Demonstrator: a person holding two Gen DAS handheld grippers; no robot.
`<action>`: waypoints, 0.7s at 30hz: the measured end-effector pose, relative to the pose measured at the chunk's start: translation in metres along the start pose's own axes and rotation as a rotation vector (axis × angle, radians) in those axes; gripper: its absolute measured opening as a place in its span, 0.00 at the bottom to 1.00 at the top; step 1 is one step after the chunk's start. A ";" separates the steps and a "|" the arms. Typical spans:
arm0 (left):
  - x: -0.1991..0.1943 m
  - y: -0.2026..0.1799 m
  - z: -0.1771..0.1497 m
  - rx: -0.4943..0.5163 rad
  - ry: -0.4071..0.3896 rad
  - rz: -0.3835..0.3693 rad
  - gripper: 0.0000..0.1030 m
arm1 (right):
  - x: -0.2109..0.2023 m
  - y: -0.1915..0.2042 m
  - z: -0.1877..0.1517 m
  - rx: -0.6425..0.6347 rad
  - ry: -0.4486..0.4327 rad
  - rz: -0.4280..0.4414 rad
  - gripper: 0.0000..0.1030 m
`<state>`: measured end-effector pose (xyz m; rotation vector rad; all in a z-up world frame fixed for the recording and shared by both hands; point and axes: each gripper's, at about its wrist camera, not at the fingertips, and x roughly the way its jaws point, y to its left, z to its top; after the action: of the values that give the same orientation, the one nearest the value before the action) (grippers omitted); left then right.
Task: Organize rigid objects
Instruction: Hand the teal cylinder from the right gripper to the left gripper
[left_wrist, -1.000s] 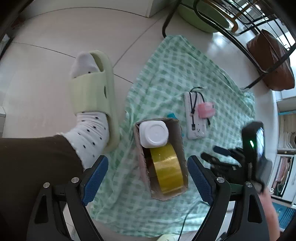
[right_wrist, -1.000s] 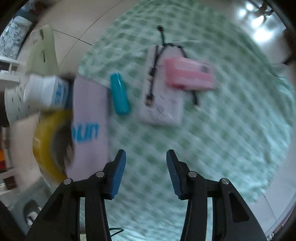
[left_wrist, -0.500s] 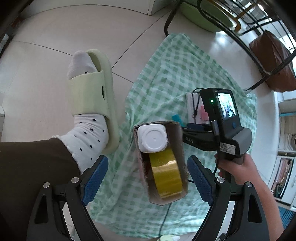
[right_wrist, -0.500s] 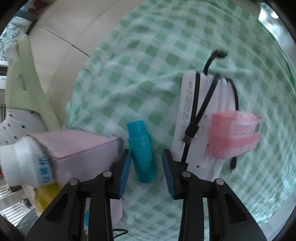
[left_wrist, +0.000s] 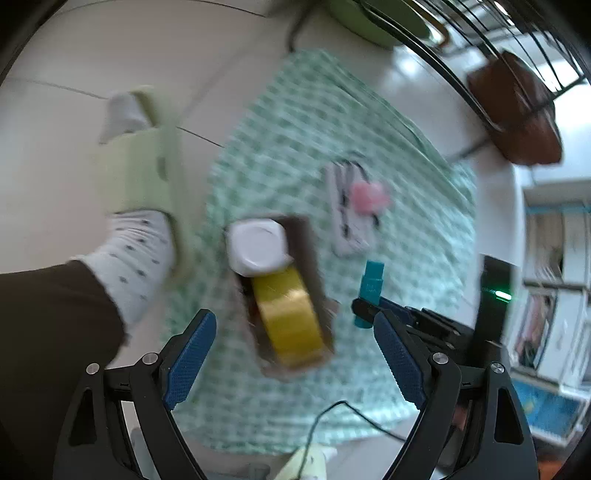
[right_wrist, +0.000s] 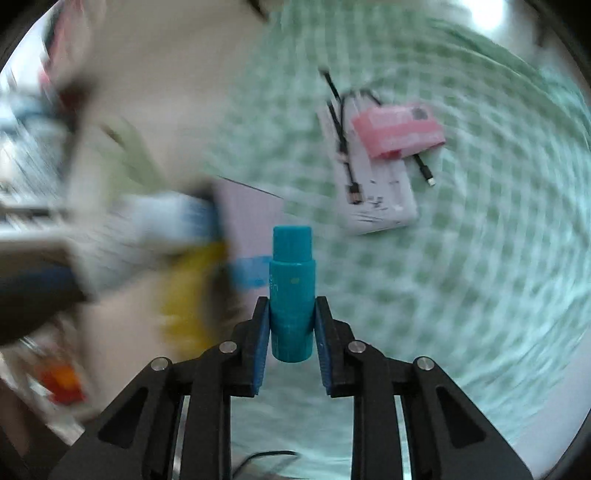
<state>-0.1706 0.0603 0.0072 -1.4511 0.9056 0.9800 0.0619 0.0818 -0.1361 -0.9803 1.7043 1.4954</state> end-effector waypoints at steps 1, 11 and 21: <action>0.001 -0.002 -0.001 0.012 0.016 -0.025 0.84 | -0.013 0.004 -0.010 0.030 -0.043 0.044 0.24; -0.017 -0.021 -0.015 0.163 0.001 -0.111 0.84 | -0.071 0.050 -0.068 0.097 -0.217 0.226 0.24; -0.022 -0.033 -0.030 0.235 -0.016 -0.166 0.35 | -0.089 0.068 -0.080 0.139 -0.299 0.287 0.25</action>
<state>-0.1454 0.0334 0.0409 -1.2944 0.8443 0.7351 0.0472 0.0167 -0.0155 -0.4258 1.7501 1.5848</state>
